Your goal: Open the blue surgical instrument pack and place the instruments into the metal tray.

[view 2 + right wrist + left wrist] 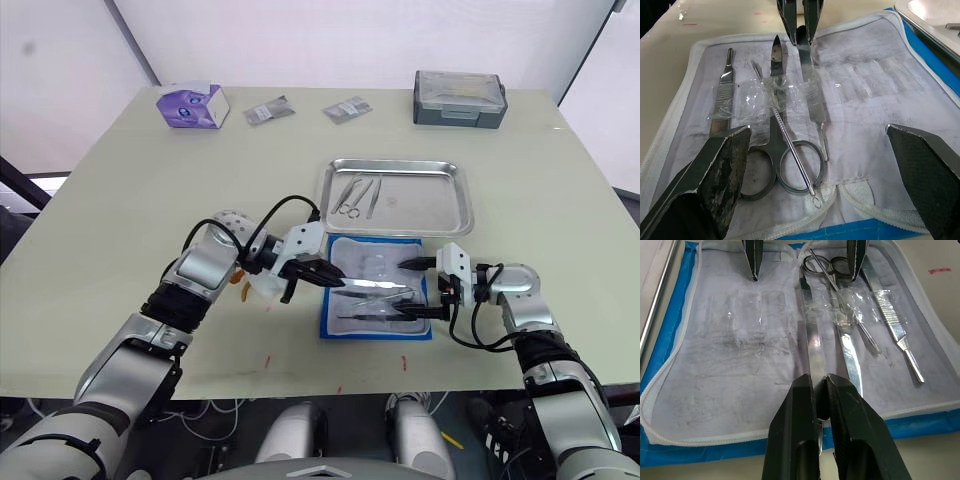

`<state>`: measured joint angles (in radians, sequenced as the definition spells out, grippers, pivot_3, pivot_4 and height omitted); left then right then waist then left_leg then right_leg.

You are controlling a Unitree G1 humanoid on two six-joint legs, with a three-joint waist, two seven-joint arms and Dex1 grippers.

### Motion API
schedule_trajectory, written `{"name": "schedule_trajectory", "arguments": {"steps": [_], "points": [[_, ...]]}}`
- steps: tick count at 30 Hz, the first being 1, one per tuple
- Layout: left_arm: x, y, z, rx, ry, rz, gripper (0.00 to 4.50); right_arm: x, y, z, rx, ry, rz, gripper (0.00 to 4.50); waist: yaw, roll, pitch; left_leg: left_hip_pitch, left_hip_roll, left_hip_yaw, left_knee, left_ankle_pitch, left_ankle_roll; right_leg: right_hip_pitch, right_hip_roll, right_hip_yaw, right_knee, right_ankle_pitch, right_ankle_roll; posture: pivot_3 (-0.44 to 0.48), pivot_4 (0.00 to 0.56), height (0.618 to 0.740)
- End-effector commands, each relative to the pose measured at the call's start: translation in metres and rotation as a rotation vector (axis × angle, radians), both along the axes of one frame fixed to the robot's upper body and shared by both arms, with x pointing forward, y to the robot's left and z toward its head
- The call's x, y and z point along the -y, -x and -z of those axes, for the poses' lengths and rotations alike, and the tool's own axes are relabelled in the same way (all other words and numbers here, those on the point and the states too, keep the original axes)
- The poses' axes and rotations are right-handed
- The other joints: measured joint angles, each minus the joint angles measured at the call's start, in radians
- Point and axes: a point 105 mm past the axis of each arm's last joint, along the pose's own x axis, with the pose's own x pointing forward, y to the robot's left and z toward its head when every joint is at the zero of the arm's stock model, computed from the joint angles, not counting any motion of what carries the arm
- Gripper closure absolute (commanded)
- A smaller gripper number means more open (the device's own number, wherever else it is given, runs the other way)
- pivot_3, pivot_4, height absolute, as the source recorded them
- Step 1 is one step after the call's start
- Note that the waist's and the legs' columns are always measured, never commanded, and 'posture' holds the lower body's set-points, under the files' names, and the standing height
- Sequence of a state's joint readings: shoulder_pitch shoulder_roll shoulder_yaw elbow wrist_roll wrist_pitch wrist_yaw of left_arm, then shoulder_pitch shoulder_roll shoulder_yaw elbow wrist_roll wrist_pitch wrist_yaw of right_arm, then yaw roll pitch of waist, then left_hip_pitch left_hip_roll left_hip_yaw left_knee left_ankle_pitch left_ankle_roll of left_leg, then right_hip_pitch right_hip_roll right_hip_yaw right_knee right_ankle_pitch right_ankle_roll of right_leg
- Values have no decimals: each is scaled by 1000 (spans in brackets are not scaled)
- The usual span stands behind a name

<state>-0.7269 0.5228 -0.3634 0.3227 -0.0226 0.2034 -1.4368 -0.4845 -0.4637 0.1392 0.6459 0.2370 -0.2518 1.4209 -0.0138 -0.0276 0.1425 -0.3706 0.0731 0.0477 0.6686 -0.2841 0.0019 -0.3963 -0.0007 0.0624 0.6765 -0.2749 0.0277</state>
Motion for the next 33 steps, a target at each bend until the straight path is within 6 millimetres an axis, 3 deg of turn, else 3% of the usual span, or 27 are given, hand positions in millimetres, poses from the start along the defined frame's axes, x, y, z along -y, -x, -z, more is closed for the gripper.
{"name": "schedule_trajectory", "arguments": {"steps": [1,17,25,33], "points": [[3,2,-18,34,30,24,4439,6,17,35,-133,88,-13,0,0,0,0,0,0,0,0,0,0,0,0,0,0,0,0,0,150,731],[-16,4,-28,-3,-21,-11,4439,5,17,36,-132,91,-17,0,0,0,0,0,0,0,0,0,0,0,0,0,0,0,0,0,150,731],[-49,2,-33,-9,-79,-71,4439,5,18,36,-132,89,-17,0,0,0,0,0,0,0,0,0,0,0,0,0,0,0,0,0,150,731],[-67,6,-60,-19,-43,-94,4439,4,18,36,-132,88,-20,0,0,0,0,0,0,0,0,0,0,0,0,0,0,0,0,0,150,731]]}}
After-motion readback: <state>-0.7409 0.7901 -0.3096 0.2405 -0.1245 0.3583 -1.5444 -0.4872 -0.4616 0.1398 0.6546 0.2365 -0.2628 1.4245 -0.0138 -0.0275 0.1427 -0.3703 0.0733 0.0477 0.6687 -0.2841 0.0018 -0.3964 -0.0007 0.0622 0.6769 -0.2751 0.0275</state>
